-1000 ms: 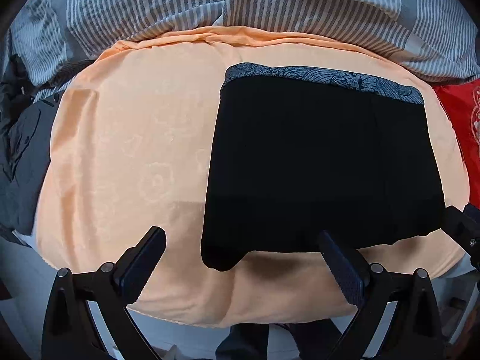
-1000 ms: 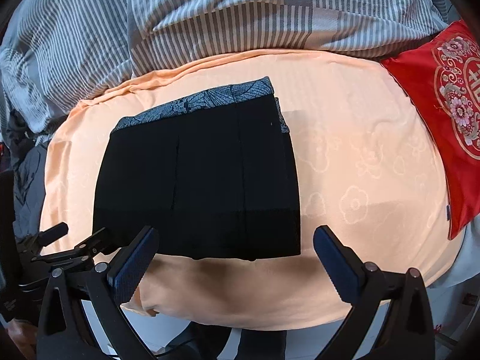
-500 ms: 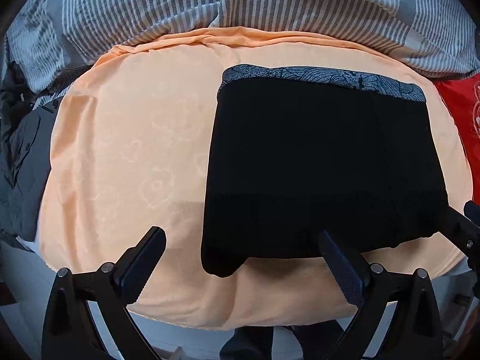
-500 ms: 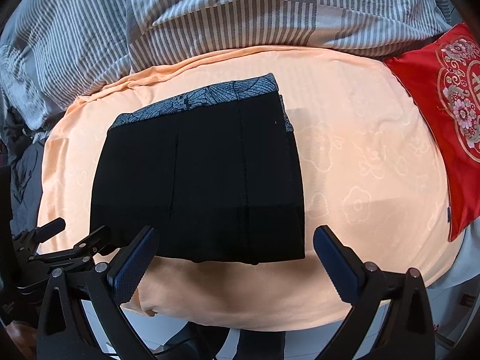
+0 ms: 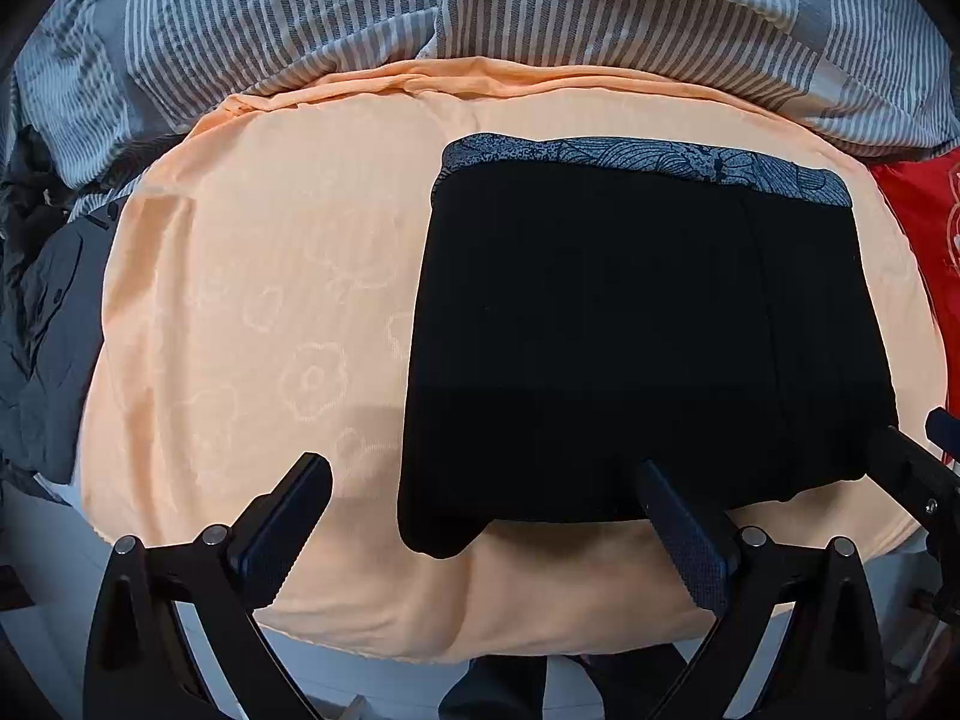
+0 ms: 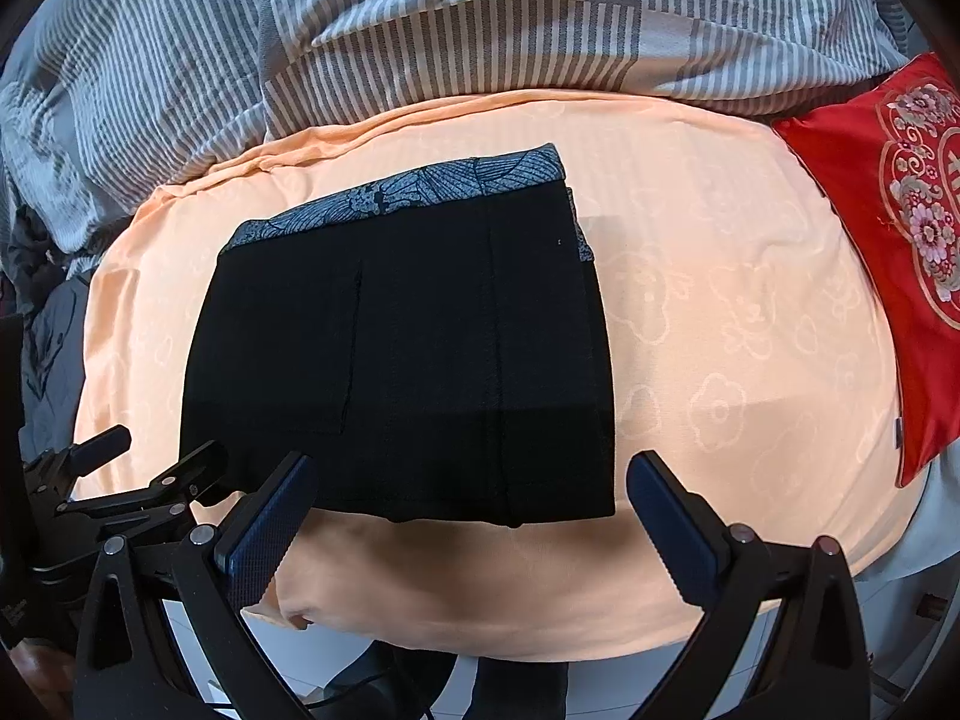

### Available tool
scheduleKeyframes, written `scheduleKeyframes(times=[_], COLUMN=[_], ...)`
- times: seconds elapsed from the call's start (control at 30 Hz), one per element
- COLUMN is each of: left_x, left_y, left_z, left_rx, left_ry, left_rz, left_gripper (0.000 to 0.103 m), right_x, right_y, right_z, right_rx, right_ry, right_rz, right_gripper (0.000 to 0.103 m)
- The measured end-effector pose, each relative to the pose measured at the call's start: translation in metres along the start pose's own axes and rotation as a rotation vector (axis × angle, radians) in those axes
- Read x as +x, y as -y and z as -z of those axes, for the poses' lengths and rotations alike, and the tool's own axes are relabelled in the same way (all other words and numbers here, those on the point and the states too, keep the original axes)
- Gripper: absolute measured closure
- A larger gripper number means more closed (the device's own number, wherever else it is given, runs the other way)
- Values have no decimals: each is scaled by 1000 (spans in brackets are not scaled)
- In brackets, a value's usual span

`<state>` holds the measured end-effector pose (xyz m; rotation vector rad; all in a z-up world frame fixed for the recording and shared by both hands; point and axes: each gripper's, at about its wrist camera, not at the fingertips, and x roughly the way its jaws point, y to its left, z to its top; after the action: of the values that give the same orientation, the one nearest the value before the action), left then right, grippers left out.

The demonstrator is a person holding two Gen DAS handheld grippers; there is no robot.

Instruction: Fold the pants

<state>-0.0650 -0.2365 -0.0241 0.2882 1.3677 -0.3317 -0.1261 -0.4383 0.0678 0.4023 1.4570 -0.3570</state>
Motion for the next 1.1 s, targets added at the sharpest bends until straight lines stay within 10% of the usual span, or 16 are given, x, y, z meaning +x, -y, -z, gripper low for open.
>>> scheduleKeyframes(times=[1.1], left_x=[-2], left_y=[-1], left_z=[3], left_rx=[-6], left_ry=[-8], left_rz=[-4], left_gripper=[0], right_x=[-4], right_y=[0], right_z=[1], right_rx=[-3], right_ry=[4], right_rz=[-3], right_gripper=[0])
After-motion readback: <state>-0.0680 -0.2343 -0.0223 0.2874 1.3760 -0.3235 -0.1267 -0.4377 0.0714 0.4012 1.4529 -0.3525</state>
